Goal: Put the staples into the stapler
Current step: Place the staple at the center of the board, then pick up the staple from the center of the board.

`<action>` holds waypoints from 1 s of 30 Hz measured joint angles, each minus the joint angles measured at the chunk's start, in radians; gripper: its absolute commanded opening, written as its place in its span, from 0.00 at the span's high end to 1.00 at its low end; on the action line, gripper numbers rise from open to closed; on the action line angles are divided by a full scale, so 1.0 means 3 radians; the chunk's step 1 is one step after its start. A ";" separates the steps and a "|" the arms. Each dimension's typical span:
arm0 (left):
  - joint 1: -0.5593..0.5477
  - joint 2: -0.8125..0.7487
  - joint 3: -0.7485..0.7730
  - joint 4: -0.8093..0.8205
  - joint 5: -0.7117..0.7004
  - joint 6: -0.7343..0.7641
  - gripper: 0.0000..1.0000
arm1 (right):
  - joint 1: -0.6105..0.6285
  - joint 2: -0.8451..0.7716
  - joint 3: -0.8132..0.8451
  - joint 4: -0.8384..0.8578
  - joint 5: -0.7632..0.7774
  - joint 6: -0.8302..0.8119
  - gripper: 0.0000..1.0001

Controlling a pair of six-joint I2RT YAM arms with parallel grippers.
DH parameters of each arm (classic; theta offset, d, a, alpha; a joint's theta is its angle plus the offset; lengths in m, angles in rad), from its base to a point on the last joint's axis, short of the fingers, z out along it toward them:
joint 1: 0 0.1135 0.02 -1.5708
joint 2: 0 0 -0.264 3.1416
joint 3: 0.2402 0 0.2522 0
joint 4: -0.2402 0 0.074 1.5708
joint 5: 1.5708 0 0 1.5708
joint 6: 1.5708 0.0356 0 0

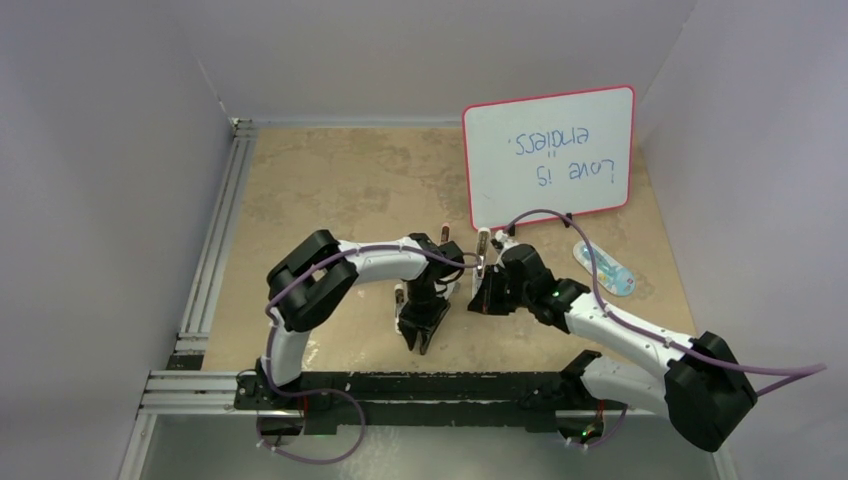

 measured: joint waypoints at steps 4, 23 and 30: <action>0.0011 -0.0137 0.0024 0.0056 -0.0081 -0.0029 0.69 | 0.0000 0.0000 0.0000 -0.0001 0.0067 -0.0010 1.00; 0.0354 -0.2627 -0.1394 0.1600 -0.1024 -0.0938 0.59 | 0.1460 0.0376 0.0249 -0.0126 0.1063 0.0573 0.64; 0.0354 -0.2939 -0.1757 0.1932 -0.1130 -0.1083 0.58 | 0.1910 0.0922 0.0506 -0.0356 0.1284 0.0746 0.56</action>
